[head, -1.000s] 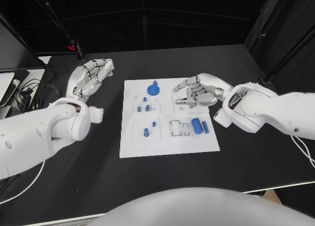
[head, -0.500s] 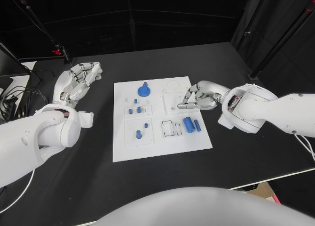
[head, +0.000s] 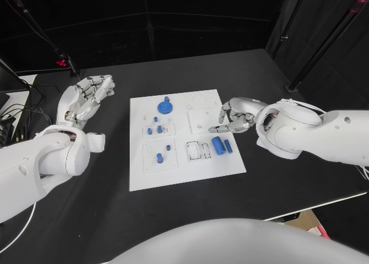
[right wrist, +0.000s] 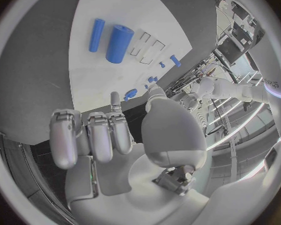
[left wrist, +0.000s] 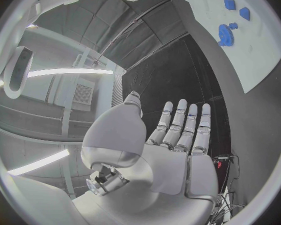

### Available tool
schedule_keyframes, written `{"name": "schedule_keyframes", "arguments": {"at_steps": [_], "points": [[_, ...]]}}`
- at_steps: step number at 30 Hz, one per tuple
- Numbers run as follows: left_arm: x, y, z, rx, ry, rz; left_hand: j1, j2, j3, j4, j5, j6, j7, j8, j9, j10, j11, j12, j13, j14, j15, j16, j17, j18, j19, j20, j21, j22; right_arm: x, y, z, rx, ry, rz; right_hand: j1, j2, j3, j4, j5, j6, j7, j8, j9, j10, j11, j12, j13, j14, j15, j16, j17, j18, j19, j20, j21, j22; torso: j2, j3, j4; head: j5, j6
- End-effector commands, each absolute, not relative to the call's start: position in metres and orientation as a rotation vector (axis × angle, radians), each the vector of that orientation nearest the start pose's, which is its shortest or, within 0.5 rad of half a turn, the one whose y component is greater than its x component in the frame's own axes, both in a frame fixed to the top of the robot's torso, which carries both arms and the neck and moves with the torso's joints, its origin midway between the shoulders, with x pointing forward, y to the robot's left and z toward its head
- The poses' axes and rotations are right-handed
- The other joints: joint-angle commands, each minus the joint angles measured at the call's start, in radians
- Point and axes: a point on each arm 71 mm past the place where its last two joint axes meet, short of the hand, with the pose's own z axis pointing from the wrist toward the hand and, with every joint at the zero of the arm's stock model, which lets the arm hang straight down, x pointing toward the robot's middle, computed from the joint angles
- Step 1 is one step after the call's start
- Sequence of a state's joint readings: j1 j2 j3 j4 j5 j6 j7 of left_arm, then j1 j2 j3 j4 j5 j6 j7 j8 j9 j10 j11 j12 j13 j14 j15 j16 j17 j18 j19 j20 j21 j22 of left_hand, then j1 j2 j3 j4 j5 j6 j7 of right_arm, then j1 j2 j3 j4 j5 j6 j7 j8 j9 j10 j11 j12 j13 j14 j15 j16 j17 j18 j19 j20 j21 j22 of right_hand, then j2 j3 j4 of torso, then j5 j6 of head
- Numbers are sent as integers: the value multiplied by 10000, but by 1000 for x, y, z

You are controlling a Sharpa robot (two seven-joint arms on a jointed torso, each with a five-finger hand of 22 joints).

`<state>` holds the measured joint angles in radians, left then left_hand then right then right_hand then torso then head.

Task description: Assemble the parts on the task board

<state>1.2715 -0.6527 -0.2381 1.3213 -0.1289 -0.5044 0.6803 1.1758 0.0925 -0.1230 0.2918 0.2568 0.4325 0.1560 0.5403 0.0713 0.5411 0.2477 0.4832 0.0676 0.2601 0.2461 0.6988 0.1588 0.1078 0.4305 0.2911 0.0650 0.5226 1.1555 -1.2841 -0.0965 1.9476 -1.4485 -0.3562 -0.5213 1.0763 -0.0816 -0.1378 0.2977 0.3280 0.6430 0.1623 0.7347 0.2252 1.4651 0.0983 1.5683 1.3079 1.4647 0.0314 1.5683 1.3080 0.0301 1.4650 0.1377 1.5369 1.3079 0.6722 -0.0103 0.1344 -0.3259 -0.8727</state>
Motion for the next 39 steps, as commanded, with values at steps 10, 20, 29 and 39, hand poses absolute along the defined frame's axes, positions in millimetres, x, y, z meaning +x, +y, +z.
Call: {"name": "schedule_keyframes", "arguments": {"at_steps": [10,20,29,39], "points": [[510,179,-193,-6721,12034,-14627,34,80,-63,-13,68,-71,1316,65,-9,-101,2,54,-14,-42,14,42,-17,-99,-3,-8,53,-9,381,-293,-206,990,19626,966,-187,-103,164,-9,-149,134,-41,145,16,1057,-81,25,2629,1061,-90,25,2628,-194,839,-78,13,2438,12,-3,2,-48,1],[510,180,-193,-6730,12039,-14614,34,80,-63,-13,68,-71,1316,65,-9,-101,2,54,-14,-42,14,42,-17,-99,-3,-8,53,-9,381,-287,-213,649,20161,687,-258,3,260,-15,-234,213,-73,177,0,1057,-112,25,2629,1061,-100,25,2628,-202,854,-87,38,2453,3,-3,5,-66,1],[510,181,-194,-6749,12056,-14608,34,80,-63,-13,68,-71,1316,65,-9,-101,2,54,-14,-42,14,42,-17,-99,-3,-8,53,-9,382,-283,-217,438,20473,505,-273,101,324,-24,-329,332,-114,224,-7,1057,-148,25,2629,1061,-111,25,2628,-202,853,-96,37,2454,3,-5,11,-23,1],[510,181,-194,-6766,12075,-14602,52,92,-69,-11,82,-77,1317,72,-12,-106,3,64,-14,-46,17,53,-33,-98,-16,-6,52,-25,382,-277,-221,264,20685,600,-232,192,373,-31,-364,402,-140,241,-17,1057,-170,25,2629,1061,-124,25,2628,-193,834,-105,10,2439,9,-10,12,-29,1]]}}
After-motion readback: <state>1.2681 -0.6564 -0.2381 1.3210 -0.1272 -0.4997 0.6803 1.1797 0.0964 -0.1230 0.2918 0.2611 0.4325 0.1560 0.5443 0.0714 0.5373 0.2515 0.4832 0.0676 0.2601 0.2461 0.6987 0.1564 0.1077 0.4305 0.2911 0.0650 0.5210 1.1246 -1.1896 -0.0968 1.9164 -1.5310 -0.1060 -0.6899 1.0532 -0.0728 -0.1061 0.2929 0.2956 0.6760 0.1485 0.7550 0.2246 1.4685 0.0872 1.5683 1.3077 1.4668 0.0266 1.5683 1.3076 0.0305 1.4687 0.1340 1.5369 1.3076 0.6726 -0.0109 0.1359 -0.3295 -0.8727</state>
